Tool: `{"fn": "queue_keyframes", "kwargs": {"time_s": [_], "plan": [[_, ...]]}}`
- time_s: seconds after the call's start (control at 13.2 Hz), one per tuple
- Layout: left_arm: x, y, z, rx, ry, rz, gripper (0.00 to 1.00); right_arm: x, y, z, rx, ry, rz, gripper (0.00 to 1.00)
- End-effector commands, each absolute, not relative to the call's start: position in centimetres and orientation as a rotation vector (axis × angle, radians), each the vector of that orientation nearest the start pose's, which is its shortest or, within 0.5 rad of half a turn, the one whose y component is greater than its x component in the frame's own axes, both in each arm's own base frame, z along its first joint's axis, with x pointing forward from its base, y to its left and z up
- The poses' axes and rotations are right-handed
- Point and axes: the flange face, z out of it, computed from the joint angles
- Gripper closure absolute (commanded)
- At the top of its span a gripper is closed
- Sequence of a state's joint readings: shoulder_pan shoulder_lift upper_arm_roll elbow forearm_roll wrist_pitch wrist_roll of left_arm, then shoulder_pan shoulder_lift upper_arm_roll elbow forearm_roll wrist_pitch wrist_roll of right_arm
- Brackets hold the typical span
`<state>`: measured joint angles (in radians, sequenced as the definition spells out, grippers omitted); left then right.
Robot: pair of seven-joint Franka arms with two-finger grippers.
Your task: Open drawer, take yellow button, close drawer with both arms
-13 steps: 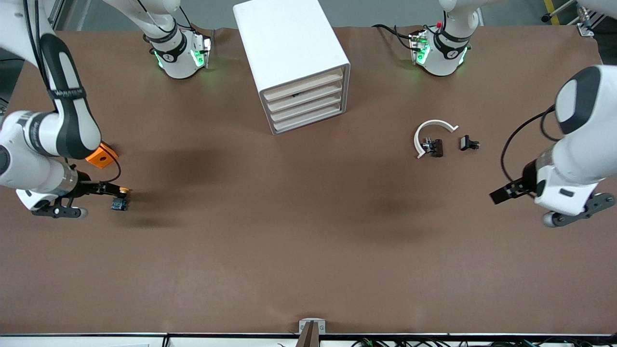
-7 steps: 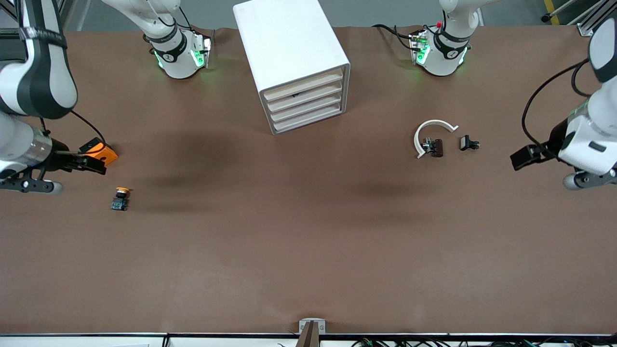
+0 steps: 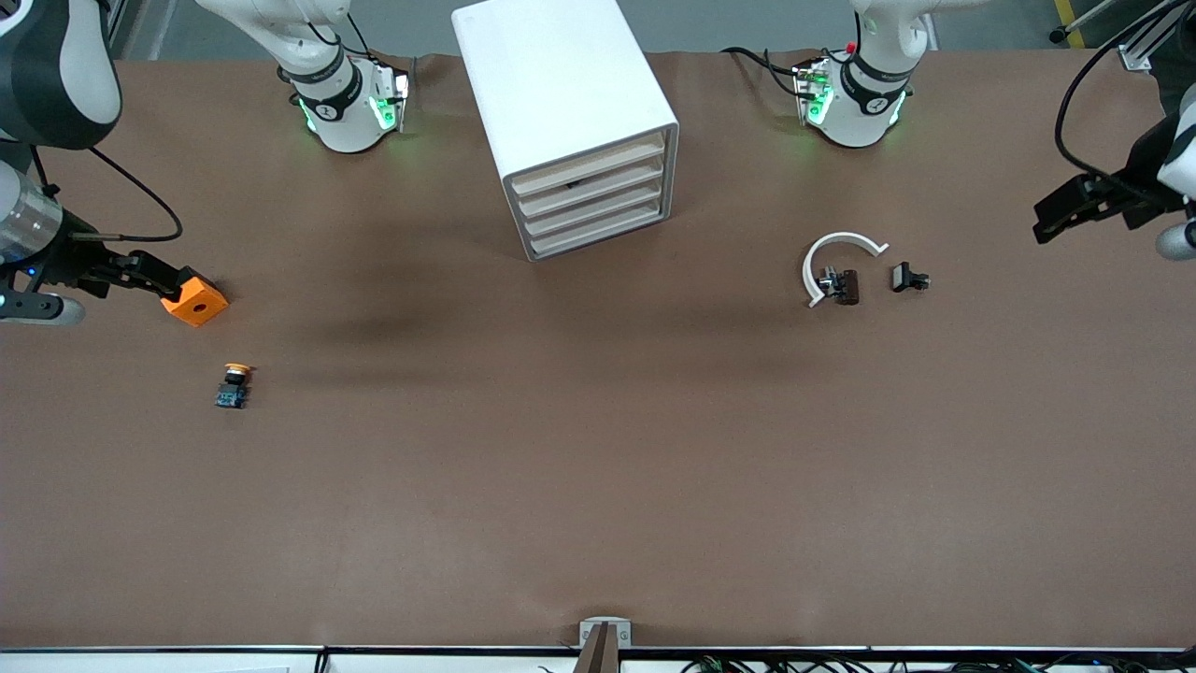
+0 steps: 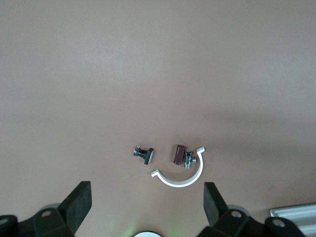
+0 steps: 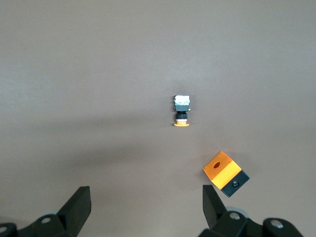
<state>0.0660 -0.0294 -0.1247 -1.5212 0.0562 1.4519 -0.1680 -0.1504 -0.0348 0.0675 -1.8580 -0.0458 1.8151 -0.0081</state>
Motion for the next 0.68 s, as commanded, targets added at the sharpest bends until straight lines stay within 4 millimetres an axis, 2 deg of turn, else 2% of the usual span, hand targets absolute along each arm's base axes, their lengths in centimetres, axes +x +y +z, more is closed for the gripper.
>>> {"fn": "queue_keyframes", "kwargs": {"time_s": [0.0, 0.15, 0.3, 0.61], "plan": [[50.1, -3.9, 65.1, -3.087, -0.106, 0.042, 0.0, 55.0, -4.7, 54.9, -3.173, 0.124, -0.007, 0.0], [49.5, -4.1, 65.3, -3.087, -0.098, 0.028, 0.0, 55.2, -4.7, 57.0, -3.174, 0.123, -0.037, 0.0], [49.5, -4.7, 65.1, -3.085, -0.075, 0.032, 0.0, 55.5, -3.6, 58.9, -3.176, 0.093, -0.088, 0.0], [49.9, -4.4, 64.7, -3.085, -0.081, 0.047, 0.0, 55.9, -4.2, 61.8, -3.169, 0.106, -0.183, 0.0]]}}
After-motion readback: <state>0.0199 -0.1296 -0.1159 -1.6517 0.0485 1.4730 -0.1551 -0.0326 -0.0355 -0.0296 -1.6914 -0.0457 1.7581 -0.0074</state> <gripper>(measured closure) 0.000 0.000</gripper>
